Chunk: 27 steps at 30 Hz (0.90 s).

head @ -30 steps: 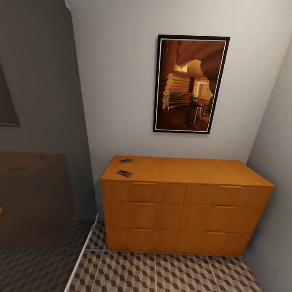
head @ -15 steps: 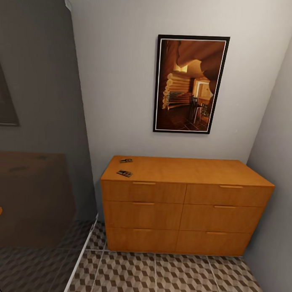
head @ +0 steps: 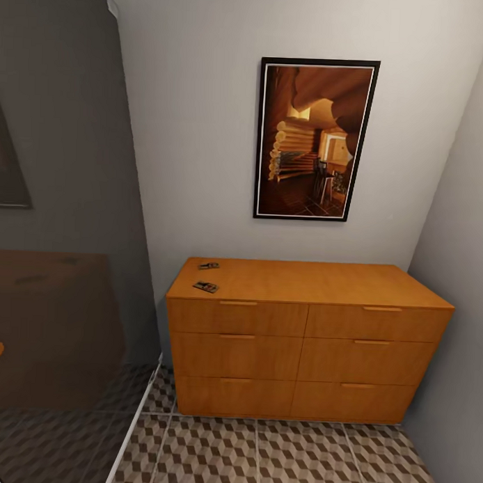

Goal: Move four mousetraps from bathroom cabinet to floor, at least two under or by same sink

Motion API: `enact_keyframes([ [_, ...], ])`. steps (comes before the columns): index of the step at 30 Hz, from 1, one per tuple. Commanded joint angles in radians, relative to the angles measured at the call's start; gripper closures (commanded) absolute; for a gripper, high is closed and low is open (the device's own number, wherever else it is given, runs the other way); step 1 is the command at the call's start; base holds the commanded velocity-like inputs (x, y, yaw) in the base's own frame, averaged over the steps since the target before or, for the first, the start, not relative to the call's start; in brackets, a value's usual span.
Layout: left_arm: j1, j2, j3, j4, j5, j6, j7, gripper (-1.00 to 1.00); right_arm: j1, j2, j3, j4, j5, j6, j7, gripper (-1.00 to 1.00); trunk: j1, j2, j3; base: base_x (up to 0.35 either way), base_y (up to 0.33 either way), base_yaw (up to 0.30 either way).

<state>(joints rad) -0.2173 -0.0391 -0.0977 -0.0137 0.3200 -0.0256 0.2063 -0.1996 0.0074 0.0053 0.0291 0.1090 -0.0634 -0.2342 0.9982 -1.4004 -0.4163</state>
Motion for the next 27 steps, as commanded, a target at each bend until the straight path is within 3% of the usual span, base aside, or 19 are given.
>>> enact_keyframes([
  [1,-0.001,0.000,-0.009,0.000,0.009,-0.003,0.003,-1.00,-0.001,-0.001,0.000,0.003,0.010,-0.003,-0.006,-1.00,0.000,-0.001,-0.001,0.000,0.000,0.000],
  [7,-0.001,0.015,-0.007,-0.057,0.006,-0.018,0.008,-1.00,-0.002,-0.003,0.008,-0.008,0.029,0.000,0.000,-1.00,0.000,-0.001,-0.001,0.000,0.000,0.000],
  [9,-0.001,0.022,-0.008,-0.141,0.004,-0.016,0.010,-1.00,-0.003,-0.002,0.008,-0.050,0.031,0.027,0.002,-1.00,0.000,-0.001,-0.001,0.000,0.000,0.000],
  [11,-0.001,0.025,-0.008,-0.243,0.003,0.003,0.013,-1.00,-0.003,0.002,0.008,-0.185,0.031,0.141,0.003,-1.00,0.000,-0.001,-0.001,0.000,0.000,0.000],
  [13,-0.001,0.026,-0.007,-0.284,0.002,0.019,0.013,-1.00,-0.003,0.003,0.008,-0.262,0.030,0.205,0.003,-1.00,0.000,-0.001,-0.001,0.000,0.000,0.000],
  [15,-0.001,0.028,-0.008,-0.367,0.000,0.064,0.014,-1.00,-0.003,0.004,0.010,-0.421,0.029,0.318,0.004,-1.00,0.000,-0.001,-0.001,0.000,0.000,0.000],
  [17,-0.001,0.031,-0.008,-0.415,-0.001,0.089,0.015,-1.00,-0.003,0.004,0.011,-0.499,0.028,0.362,0.004,-1.00,0.000,-0.001,-0.001,0.000,0.000,0.000],
  [20,-0.001,0.047,-0.008,-0.555,-0.003,0.158,0.015,-1.00,-0.003,0.005,0.011,-0.692,0.028,0.472,0.004,-1.00,0.000,-0.001,-0.001,0.000,0.000,0.000],
  [21,-0.002,0.063,-0.007,-0.655,-0.003,0.203,0.015,-1.00,-0.003,0.005,0.010,-0.818,0.027,0.562,0.004,-1.00,0.000,-0.001,-0.001,0.000,0.000,0.000],
  [23,-0.001,0.074,-0.007,-0.721,-0.004,0.233,0.015,-1.00,-0.003,0.005,0.010,-0.899,0.026,0.619,0.004,-1.00,0.000,-0.001,-0.001,0.000,0.000,0.000],
  [24,-0.001,0.090,-0.007,-0.827,-0.004,0.282,0.016,-1.00,-0.003,0.004,0.009,-1.015,0.024,0.695,0.004,-1.00,0.000,-0.001,-0.001,0.000,0.000,0.000],
  [27,-0.001,0.104,-0.008,-0.933,-0.005,0.336,0.016,-1.00,-0.003,0.003,0.009,-1.117,0.021,0.758,0.004,-1.00,0.000,-0.001,-0.001,0.000,0.000,0.000],
])
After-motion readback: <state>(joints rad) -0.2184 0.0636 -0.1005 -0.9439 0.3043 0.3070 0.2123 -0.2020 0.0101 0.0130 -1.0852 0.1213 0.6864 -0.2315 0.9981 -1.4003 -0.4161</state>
